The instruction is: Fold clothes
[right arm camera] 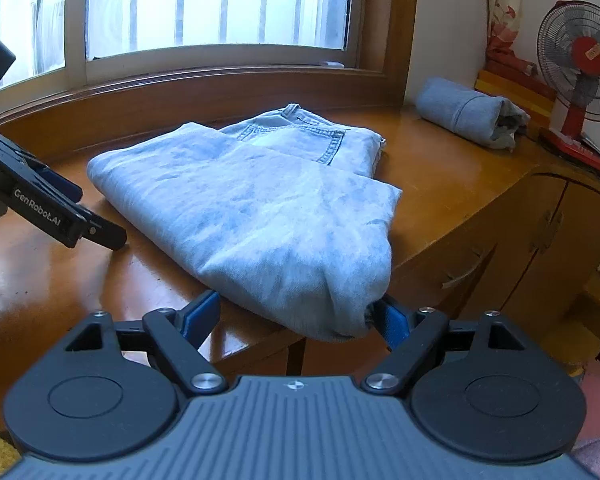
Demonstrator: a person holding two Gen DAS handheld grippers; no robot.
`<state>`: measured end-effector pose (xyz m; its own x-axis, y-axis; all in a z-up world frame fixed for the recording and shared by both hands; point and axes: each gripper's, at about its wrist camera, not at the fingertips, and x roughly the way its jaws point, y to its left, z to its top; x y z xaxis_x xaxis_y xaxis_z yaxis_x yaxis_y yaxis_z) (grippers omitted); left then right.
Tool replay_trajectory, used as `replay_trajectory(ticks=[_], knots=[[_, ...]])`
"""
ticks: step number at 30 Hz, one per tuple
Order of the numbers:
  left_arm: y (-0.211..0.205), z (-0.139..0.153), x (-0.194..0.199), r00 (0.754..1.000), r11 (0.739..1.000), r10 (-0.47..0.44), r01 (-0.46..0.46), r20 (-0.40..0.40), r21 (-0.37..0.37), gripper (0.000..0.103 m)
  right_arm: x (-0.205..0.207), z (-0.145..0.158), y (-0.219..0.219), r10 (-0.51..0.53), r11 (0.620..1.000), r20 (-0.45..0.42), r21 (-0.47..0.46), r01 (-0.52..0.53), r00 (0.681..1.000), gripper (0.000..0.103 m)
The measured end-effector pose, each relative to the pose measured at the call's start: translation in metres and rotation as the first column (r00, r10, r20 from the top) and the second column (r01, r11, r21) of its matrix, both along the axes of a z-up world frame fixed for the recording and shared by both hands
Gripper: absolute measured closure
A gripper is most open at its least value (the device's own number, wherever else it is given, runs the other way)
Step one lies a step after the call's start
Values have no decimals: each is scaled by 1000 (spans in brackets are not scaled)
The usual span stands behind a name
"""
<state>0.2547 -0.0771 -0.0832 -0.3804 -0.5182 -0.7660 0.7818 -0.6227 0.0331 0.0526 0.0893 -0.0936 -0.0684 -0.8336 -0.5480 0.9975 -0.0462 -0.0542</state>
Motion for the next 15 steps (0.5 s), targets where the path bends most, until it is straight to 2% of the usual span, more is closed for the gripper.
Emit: replay_trajectory(ticks=[6,12,14,15], knots=[[0,-1,-8,997,994,-82,82,13,-66,3,2,-1,-4,4,1000,-15,-6,-4,1000,19],[-9,-4,-12,989,985,-149,148,-7,-83,0,3,-3,-8,9,1000,-26,0,-9,1000,20],[-10,-6,-11,986,983,-165,162,-29,-85,2,3,-3,-9,12,1000,-24,-3,-12,1000,20],[-11,-7,-10,984,982,-171,167,-42,-84,7,3,-2,-10,16,1000,-21,-4,-16,1000,24]])
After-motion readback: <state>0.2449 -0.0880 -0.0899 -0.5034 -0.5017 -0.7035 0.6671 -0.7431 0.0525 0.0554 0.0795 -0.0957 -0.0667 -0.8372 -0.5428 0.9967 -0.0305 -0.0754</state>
